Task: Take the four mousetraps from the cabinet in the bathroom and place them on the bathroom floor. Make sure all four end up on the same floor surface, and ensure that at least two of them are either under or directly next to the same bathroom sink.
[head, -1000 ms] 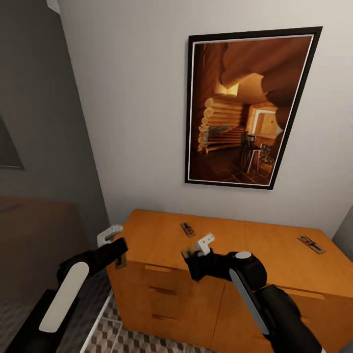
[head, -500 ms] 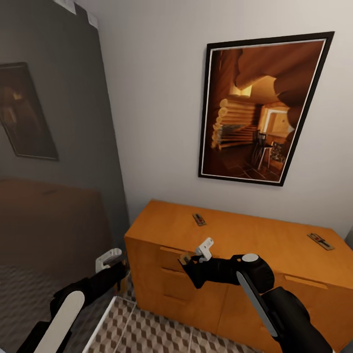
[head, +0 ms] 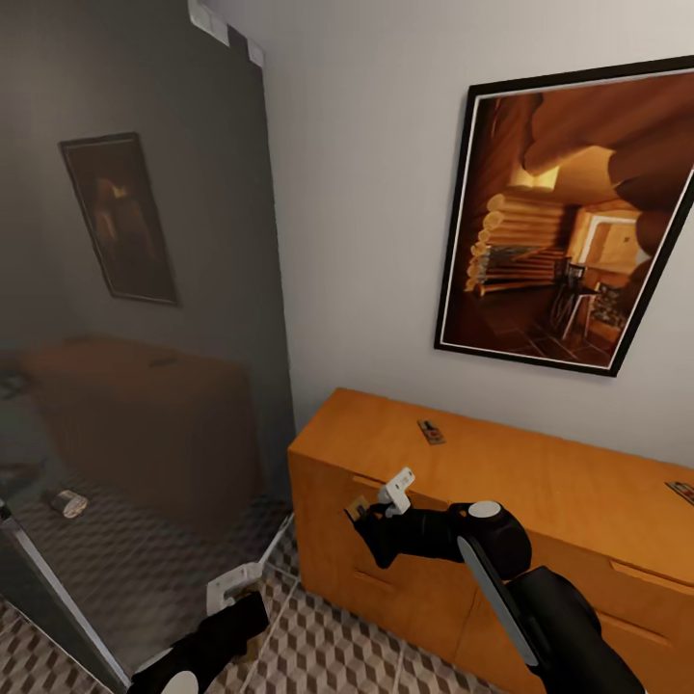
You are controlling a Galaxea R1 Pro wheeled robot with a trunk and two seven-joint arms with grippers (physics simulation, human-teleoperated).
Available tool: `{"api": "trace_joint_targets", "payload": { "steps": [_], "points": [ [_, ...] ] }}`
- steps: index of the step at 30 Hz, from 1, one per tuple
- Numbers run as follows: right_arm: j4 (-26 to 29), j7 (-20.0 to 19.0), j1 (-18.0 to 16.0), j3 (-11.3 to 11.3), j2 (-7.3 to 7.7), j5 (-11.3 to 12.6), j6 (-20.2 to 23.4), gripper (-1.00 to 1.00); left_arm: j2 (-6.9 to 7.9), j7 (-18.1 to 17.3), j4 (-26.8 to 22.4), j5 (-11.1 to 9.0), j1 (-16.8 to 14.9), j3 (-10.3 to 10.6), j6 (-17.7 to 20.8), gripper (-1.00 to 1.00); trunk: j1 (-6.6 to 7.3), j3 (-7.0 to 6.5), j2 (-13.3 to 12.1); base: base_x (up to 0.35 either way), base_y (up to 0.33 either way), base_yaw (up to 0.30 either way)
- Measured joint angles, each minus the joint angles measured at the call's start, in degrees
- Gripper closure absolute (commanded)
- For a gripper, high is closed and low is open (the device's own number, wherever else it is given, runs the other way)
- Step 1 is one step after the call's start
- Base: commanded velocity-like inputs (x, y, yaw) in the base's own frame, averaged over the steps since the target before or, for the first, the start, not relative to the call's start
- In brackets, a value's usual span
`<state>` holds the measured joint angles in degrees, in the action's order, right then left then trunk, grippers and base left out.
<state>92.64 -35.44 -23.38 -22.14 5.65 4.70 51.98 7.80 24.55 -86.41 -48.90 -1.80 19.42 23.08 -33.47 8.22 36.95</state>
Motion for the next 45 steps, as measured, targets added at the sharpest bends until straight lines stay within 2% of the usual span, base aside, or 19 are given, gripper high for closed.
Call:
{"api": "trace_joint_targets", "payload": {
  "steps": [5,8,13,17,22,24,27,31,32,35,36,37,40,41,45],
  "points": [
    [0.0,1.46,0.0,-1.37,-0.1,-0.21,0.01,1.0,0.03,0.05,0.17,1.21,0.02,0.0,-0.35,1.0,0.0,0.0,0.0,-0.218,-0.123,0.279],
    [-0.04,1.72,0.0,-1.89,-0.23,-0.17,0.01,1.0,0.28,0.41,0.24,1.19,0.1,-0.17,-2.48,1.0,0.0,0.0,0.0,-0.294,-0.157,0.266],
    [-0.38,5.52,0.12,-3.73,-2.01,-0.21,0.02,1.0,0.69,0.65,0.27,0.97,0.5,-0.28,-5.33,1.0,0.0,0.0,0.0,-0.302,-0.159,0.273],
    [-0.55,7.87,0.22,-5.42,-2.62,-0.09,0.03,1.0,0.78,0.71,0.27,0.88,0.68,-0.32,-5.87,1.0,0.0,0.0,0.0,-0.307,-0.154,0.285],
    [-0.6,8.55,0.25,-6.44,-2.84,-0.04,0.03,1.0,0.84,0.69,0.18,0.79,1.34,-0.64,-6.69,1.0,0.0,0.0,0.0,-0.205,-0.084,0.288],
    [-0.61,8.68,0.29,-7.12,-2.88,-0.06,0.03,1.0,0.87,0.56,0.1,0.73,2.26,-2.16,-8.44,1.0,0.0,0.0,0.0,-0.068,-0.026,0.289],
    [-0.63,8.81,0.37,-7.83,-2.91,-0.1,0.02,1.0,0.85,0.45,-0.46,0.56,4.4,-6.18,-10.28,1.0,0.0,0.0,0.0,-0.033,-0.013,0.29],
    [-1.71,8.91,0.54,-8.49,-3.31,-0.12,0.01,1.0,0.02,0.22,-1.49,-0.09,8.38,-15.79,-11.34,1.0,0.0,0.0,0.0,-0.009,-0.004,0.29],
    [-4.96,8.89,0.62,-8.76,-5.08,-0.13,-0.09,1.0,-0.3,0.32,-1.77,-2.49,9.45,-19.63,-11.43,1.0,0.0,0.01,0.0,-0.001,0.0,0.291],
    [-7.9,9.18,0.68,-10.53,-6.42,-0.26,-1.13,1.0,-0.43,0.31,-2.37,-6.48,9.79,-23.26,-11.26,1.0,0.0,0.0,0.0,-0.001,0.0,0.291],
    [-9.37,10.48,0.7,-12.24,-6.86,-0.24,-1.79,1.0,-0.45,0.35,-2.58,-9.21,9.88,-24.89,-11.15,1.0,0.0,0.0,0.0,0.0,0.0,0.291],
    [-10.26,12.14,0.7,-13.43,-7.25,-0.29,-2.1,1.0,-0.44,0.37,-2.66,-11.1,9.91,-25.84,-11.11,1.0,-0.21,0.17,0.38,0.0,0.0,0.291],
    [-12.17,15.97,0.7,-15.12,-8.67,-0.25,-2.45,1.0,-0.46,0.48,-2.7,-14.01,9.95,-27.48,-11.02,1.0,-0.87,0.71,1.58,0.0,0.0,0.291],
    [-14.41,17.97,0.71,-15.94,-9.7,-0.23,-2.61,1.0,-0.48,1.43,-2.74,-15.39,9.96,-28.39,-10.97,1.0,-1.09,0.89,1.98,0.0,0.0,0.291],
    [-16.97,19.19,0.71,-16.65,-11.06,-0.26,-2.74,1.0,-0.5,3.45,-2.81,-16.33,9.98,-28.94,-10.96,1.0,-1.97,1.61,3.59,0.0,0.0,0.291]
  ]
}}
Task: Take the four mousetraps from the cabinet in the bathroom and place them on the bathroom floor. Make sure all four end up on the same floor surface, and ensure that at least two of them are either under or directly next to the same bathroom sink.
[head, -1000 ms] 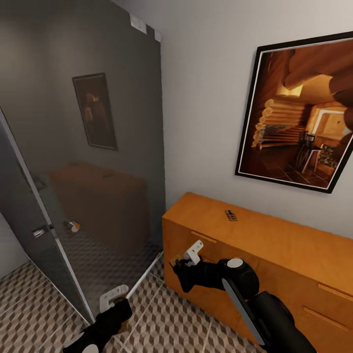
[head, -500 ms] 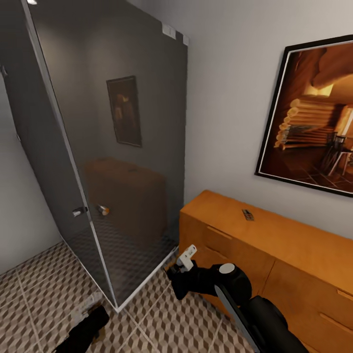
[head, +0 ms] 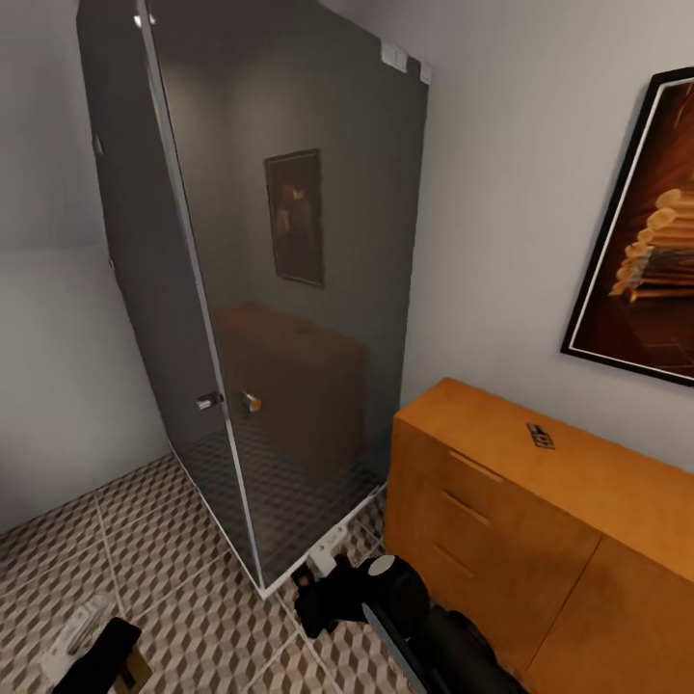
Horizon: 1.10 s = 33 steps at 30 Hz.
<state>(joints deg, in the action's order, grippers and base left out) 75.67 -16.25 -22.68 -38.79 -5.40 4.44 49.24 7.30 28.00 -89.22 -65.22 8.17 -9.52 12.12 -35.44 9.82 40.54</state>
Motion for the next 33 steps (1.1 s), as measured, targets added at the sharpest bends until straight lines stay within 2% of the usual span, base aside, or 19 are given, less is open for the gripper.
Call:
{"api": "trace_joint_targets", "payload": {
  "steps": [8,18,27,33],
  "points": [
    [-3.14,0.39,0.0,-1.16,-1.38,-0.05,-2.28,1.0,0.0,0.68,0.0,-0.16,0.0,-0.21,0.0,1.0,-1.76,1.44,3.21,0.0,0.0,0.291],
    [-3.51,0.41,-0.03,-0.84,-1.39,-0.01,-2.73,1.0,0.0,0.79,0.01,-0.15,0.0,-0.23,0.0,1.0,-3.95,3.23,7.22,0.0,0.0,0.291],
    [-3.51,0.51,-0.04,-1.07,-1.43,-0.08,-2.73,1.0,0.48,0.19,2.25,0.77,1.01,-0.04,-0.19,1.0,-3.96,3.24,7.24,-0.005,0.002,0.111],
    [-3.54,2.08,-0.06,-1.17,-1.5,-0.11,-2.73,1.0,0.68,-0.12,4.48,0.9,1.16,-0.05,-0.39,1.0,-3.96,3.24,7.24,-0.191,0.141,0.007]
  ]
}}
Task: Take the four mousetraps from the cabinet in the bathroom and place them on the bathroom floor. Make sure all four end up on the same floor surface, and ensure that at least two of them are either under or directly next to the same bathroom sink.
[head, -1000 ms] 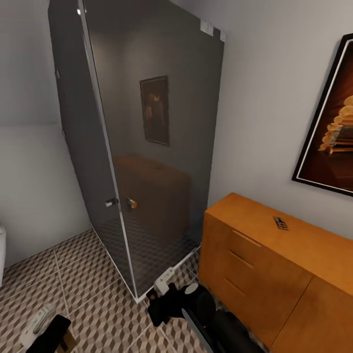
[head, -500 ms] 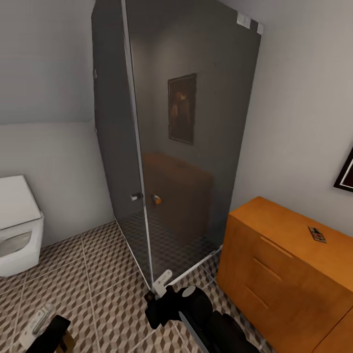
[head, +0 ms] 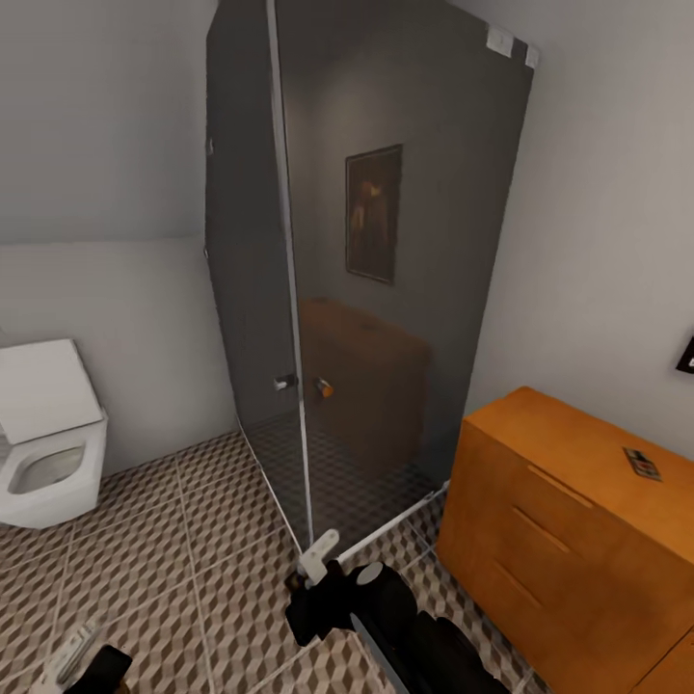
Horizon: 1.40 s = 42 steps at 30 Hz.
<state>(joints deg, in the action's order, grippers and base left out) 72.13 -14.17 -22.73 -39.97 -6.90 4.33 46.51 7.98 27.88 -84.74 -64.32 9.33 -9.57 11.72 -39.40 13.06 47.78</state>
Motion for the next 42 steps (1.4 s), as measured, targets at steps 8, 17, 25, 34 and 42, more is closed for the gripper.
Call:
{"api": "trace_joint_targets", "payload": {
  "steps": [8,17,25,34,42],
  "points": [
    [-3.8,0.91,-0.02,0.01,-0.1,0.13,-3.75,1.0,0.02,0.17,0.27,0.09,0.02,0.0,-0.19,1.0,0.0,0.0,0.0,-0.038,0.309,0.0],
    [-4.68,0.88,-0.03,0.31,-0.11,0.13,-4.26,1.0,0.02,0.22,0.29,0.18,0.0,0.0,-0.2,1.0,0.0,0.0,0.0,0.126,0.322,0.0],
    [-4.2,0.99,-0.03,0.0,-0.42,0.17,-3.85,1.0,0.02,0.18,0.33,0.13,-0.01,0.0,-0.15,1.0,0.0,0.0,0.0,0.17,0.314,0.0],
    [-4.97,8.56,-0.1,0.55,-2.54,0.45,-3.02,1.0,-0.55,0.91,-0.2,-0.11,-1.53,0.62,0.47,1.0,0.0,0.0,0.0,0.043,0.095,0.028],
    [-7.31,14.12,-0.33,0.73,-3.1,0.87,-3.05,1.0,-0.51,1.03,-2.47,-0.17,-2.72,3.5,0.92,1.0,-0.65,0.56,1.18,0.003,0.006,0.241]
  ]
}}
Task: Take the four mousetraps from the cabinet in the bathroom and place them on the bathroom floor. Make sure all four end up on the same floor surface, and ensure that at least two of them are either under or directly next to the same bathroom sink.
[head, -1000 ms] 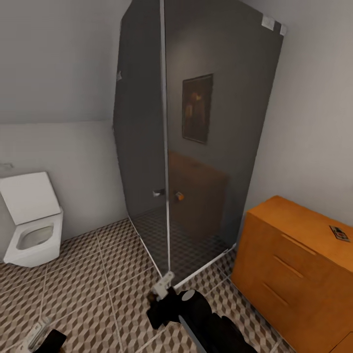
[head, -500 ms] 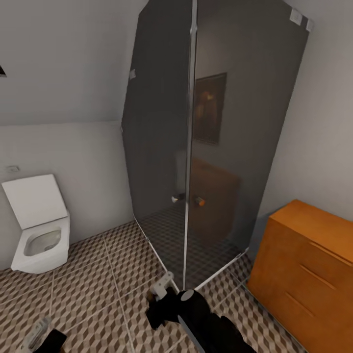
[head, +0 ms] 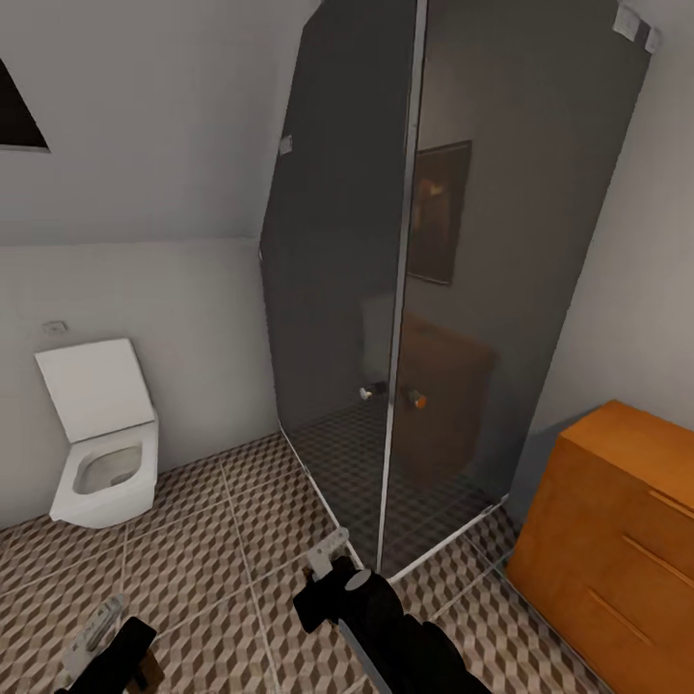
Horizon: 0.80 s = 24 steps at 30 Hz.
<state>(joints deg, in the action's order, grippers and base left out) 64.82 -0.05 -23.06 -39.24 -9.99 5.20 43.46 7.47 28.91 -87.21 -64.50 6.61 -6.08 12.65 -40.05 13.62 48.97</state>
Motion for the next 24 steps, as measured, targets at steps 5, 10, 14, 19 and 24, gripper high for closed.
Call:
{"api": "trace_joint_targets", "payload": {
  "steps": [5,10,14,19,24],
  "points": [
    [0.91,0.36,-0.23,1.13,0.0,1.07,-0.2,1.0,0.04,2.79,0.06,0.17,-3.24,0.96,6.45,1.0,-1.1,0.99,2.01,0.0,0.0,0.288],
    [3.27,0.38,-0.23,2.8,0.0,3.12,-0.33,1.0,0.06,9.48,0.38,0.19,-5.0,1.66,10.36,1.0,-2.2,2.0,4.01,0.0,0.0,0.29],
    [3.73,0.4,-0.17,2.94,0.0,3.11,-0.62,1.0,0.05,11.45,0.78,0.17,-5.34,-0.17,11.22,1.0,-3.07,2.84,5.62,0.0,0.0,0.279],
    [3.18,0.42,-0.15,3.25,0.0,3.16,-0.9,1.0,-0.07,12.89,1.92,0.33,-5.58,-0.85,11.67,1.0,-4.17,3.93,7.62,0.0,0.0,0.268],
    [2.64,0.34,-0.1,3.28,0.0,3.13,-0.83,1.0,-0.17,14.01,8.43,0.29,-9.83,2.58,12.03,1.0,-5.27,5.06,9.63,0.0,0.0,0.259]
  ]
}}
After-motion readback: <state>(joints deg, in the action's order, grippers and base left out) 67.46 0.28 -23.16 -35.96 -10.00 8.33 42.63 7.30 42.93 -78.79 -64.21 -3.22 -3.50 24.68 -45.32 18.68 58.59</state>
